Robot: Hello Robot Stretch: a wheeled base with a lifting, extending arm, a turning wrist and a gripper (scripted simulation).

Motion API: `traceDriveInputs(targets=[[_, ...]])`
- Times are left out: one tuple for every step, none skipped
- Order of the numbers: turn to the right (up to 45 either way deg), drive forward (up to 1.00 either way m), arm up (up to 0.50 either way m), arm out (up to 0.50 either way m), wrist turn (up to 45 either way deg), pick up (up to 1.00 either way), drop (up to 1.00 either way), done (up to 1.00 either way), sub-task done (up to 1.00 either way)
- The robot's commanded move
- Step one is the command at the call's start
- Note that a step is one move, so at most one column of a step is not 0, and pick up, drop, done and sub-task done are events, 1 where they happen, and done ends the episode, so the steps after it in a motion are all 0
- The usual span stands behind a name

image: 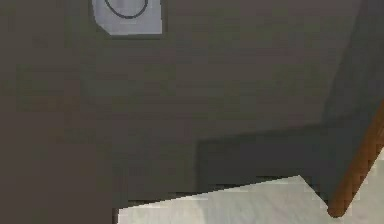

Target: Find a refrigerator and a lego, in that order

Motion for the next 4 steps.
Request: traceDriveInputs(targets=[[45.0,0.0,0.0,0.0,0.0,0.0,0.0,0.0,0.0],[15.0,0.0,0.0,0.0,0.0,0.0,0.0,0.0,0.0],[0.0,1.0,0.0,0.0,0.0,0.0,0.0,0.0,0.0],[0.0,0.55,0.0,0.0,0.0,0.0,0.0,0.0,0.0]])
